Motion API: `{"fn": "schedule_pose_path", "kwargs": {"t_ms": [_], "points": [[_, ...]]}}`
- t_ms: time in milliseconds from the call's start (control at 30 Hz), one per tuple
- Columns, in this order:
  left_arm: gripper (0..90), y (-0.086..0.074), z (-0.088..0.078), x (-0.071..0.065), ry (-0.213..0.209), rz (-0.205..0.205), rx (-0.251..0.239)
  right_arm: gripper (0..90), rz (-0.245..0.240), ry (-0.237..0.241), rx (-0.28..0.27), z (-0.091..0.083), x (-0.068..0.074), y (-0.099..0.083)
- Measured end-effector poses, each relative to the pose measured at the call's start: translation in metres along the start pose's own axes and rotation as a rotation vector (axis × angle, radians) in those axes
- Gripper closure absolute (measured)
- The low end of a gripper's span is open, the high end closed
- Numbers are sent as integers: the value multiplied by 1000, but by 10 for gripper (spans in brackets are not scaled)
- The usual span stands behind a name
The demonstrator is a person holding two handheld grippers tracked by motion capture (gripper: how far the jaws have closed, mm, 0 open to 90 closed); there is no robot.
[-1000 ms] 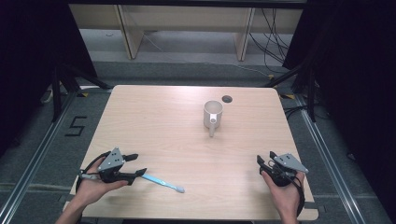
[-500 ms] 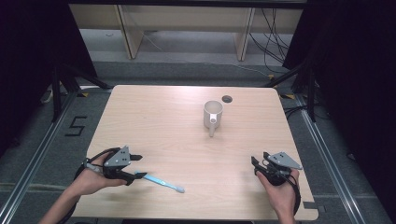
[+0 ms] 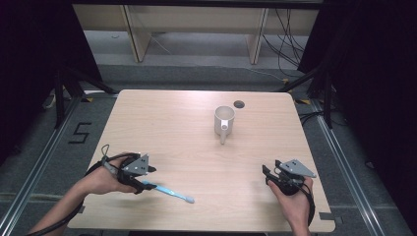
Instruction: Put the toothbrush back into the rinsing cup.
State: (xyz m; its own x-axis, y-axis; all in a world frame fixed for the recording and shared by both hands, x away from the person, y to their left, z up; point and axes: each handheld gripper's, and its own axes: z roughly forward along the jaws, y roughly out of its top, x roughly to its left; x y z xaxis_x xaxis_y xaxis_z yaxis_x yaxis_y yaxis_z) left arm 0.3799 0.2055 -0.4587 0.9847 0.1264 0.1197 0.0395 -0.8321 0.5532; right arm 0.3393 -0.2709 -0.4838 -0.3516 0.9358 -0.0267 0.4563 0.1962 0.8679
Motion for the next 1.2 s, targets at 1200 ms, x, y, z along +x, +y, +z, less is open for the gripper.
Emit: {"fn": "schedule_pose_path", "kwargs": {"t_ms": [1200], "points": [[664,29,41,8,-192,253,363,453,25,32,43,2,8,0]]}}
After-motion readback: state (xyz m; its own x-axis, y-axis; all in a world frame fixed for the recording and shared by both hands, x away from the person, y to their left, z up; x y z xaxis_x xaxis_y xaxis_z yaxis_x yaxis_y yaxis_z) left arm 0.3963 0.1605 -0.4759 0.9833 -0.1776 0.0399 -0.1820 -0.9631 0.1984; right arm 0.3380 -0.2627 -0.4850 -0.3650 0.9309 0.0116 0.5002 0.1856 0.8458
